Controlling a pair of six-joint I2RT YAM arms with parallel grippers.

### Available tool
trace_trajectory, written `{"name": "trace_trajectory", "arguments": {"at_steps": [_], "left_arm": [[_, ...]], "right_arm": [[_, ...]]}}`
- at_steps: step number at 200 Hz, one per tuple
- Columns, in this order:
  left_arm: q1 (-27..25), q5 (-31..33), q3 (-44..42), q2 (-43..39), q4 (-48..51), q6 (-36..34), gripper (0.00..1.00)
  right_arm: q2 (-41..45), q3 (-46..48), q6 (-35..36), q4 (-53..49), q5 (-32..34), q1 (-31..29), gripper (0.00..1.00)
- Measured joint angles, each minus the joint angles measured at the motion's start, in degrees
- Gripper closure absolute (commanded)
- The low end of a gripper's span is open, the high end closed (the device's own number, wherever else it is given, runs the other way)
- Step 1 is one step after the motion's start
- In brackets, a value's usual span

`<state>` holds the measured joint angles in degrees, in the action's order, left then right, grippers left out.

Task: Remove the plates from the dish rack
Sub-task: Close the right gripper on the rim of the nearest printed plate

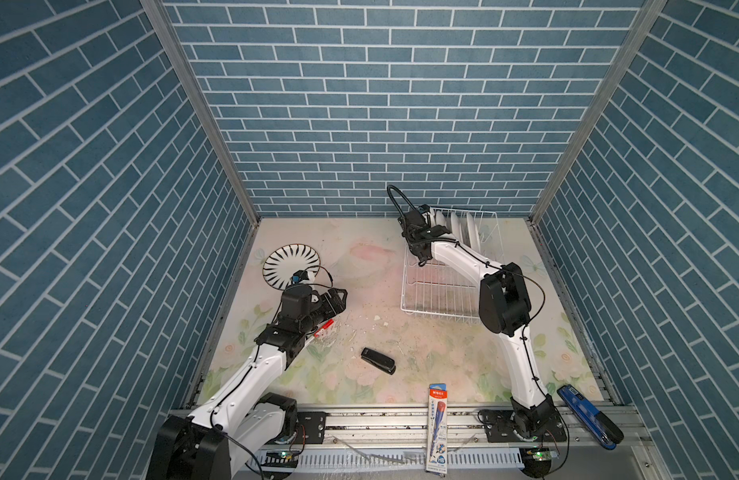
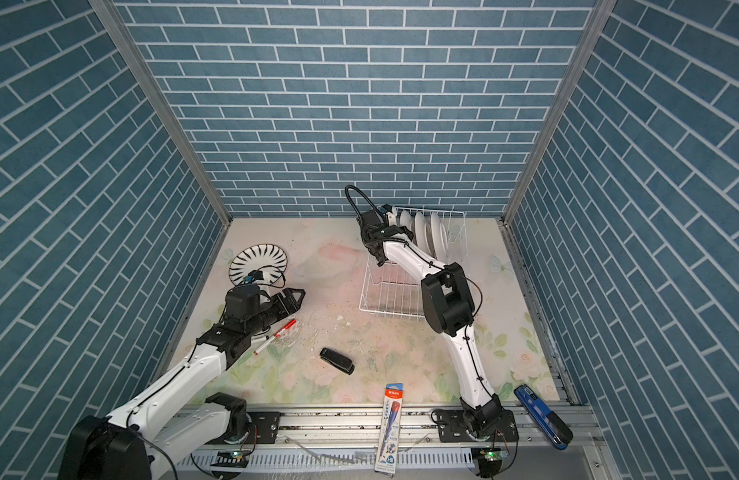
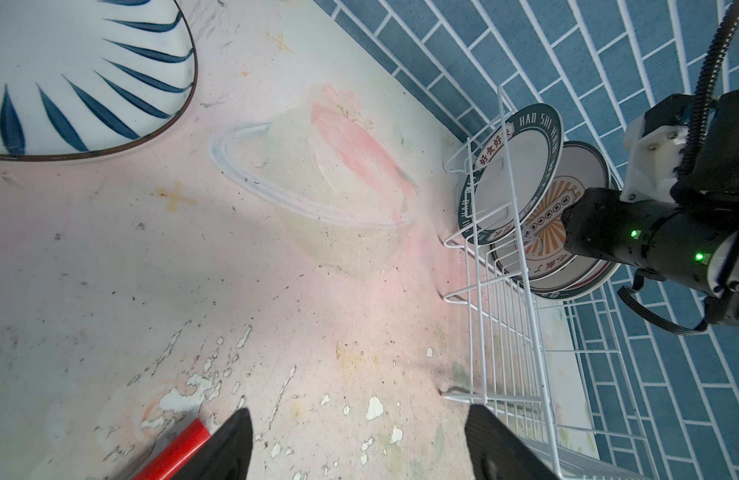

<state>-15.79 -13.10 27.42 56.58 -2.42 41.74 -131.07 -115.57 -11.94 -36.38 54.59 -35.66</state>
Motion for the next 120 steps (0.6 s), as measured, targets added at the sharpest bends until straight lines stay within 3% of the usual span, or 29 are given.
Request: {"name": "trace_trajectory", "arguments": {"at_steps": [120], "left_arm": [[0.0, 0.0, 0.0, 0.0, 0.0, 0.0, 0.17]], "right_arm": [[-0.1, 0.0, 0.0, 0.3, 1.0, 0.1, 0.83]]}}
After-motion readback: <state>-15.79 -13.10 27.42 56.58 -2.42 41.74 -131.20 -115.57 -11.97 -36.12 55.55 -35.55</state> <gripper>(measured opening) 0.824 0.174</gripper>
